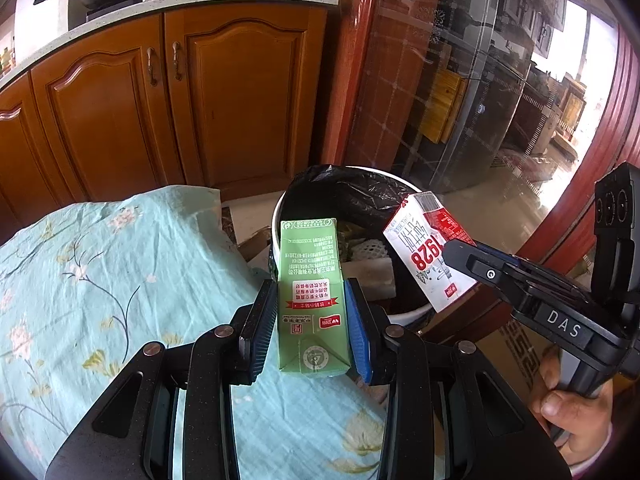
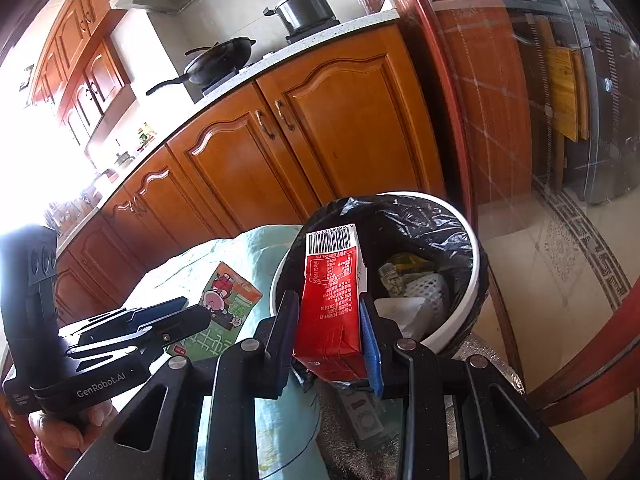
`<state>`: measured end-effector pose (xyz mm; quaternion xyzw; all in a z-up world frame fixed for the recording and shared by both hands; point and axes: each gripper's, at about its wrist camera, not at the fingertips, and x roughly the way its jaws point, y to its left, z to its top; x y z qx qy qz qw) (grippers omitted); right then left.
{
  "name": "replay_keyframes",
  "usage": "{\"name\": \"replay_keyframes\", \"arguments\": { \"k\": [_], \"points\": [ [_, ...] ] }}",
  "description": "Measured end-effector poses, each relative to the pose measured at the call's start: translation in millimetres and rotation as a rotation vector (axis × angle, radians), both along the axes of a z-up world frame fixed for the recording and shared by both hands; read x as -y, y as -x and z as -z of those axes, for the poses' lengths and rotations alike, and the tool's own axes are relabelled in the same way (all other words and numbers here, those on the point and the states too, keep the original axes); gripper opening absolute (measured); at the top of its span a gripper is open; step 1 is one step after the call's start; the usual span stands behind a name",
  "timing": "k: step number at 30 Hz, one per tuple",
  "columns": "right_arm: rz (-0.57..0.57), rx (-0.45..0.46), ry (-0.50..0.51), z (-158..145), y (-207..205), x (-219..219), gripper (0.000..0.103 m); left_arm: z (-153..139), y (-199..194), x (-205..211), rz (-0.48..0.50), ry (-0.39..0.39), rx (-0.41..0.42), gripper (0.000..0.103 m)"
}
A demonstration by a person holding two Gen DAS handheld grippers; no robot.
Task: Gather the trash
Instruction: 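Carry the juice box and milk carton over the bin with both tools, then open both tools to drop the juice box and carton into the bin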
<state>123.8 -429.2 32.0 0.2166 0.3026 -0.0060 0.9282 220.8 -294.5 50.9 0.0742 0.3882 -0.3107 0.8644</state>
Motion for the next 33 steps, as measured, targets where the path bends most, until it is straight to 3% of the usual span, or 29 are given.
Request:
{"name": "replay_keyframes", "arguments": {
  "k": [17, 33],
  "points": [
    [0.044, -0.036, 0.005, 7, -32, 42, 0.030, 12, -41, 63, 0.042, -0.062, -0.025, 0.033],
    [0.036, -0.091, -0.002, 23, -52, 59, 0.030, 28, -63, 90, 0.048, -0.103, -0.073, 0.033]
  ]
}}
